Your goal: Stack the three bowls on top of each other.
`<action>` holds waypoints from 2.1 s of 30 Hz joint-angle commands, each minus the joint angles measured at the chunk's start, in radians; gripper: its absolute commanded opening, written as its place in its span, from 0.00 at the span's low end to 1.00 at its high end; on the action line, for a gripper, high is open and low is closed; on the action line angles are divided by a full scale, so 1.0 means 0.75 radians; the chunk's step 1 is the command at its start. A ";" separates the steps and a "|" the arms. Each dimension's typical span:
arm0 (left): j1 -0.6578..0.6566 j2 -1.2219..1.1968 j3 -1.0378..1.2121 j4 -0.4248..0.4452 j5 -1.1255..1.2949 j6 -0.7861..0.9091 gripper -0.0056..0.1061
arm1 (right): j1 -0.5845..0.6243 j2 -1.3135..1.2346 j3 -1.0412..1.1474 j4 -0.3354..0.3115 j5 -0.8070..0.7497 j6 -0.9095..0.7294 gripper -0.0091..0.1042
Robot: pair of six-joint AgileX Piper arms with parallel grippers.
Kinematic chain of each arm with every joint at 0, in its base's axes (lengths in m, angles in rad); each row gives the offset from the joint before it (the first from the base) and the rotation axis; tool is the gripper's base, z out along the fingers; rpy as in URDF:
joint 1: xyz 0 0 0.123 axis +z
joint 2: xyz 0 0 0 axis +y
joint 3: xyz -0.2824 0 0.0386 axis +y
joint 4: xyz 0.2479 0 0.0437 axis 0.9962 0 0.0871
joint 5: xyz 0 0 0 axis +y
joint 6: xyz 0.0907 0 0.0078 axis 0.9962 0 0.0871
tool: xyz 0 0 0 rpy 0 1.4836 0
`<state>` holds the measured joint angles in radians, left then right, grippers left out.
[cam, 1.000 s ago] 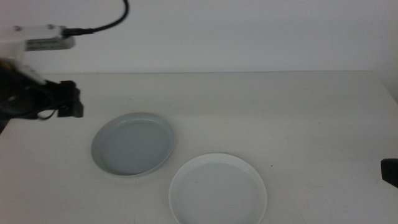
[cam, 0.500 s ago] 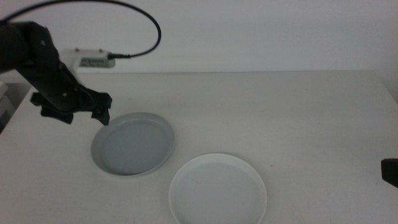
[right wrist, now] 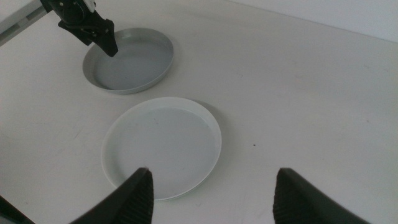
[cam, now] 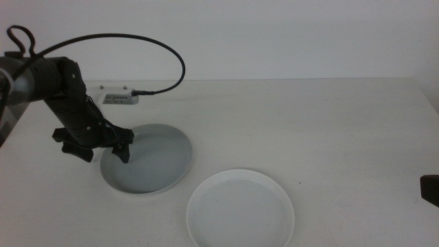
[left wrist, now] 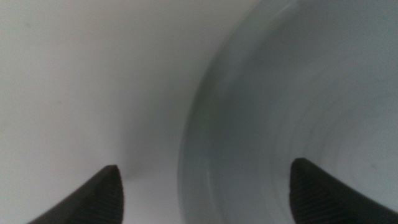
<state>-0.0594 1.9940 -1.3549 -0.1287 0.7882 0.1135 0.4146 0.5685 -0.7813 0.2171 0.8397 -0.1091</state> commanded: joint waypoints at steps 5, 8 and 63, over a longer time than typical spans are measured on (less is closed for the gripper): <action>0.001 -0.045 -0.038 -0.036 -0.017 0.000 0.43 | -0.003 0.002 -0.030 0.005 -0.095 -0.006 0.51; 0.001 -0.045 -0.038 -0.036 -0.009 -0.004 0.17 | -0.003 0.002 -0.030 0.005 -0.095 -0.006 0.51; -0.630 -0.384 0.071 0.043 0.142 -0.313 0.93 | -0.003 0.002 -0.030 0.005 -0.095 -0.006 0.51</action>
<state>-0.5386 1.7879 -1.2747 -0.1182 0.8979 -0.1005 0.4146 0.5685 -0.7813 0.2171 0.8397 -0.1091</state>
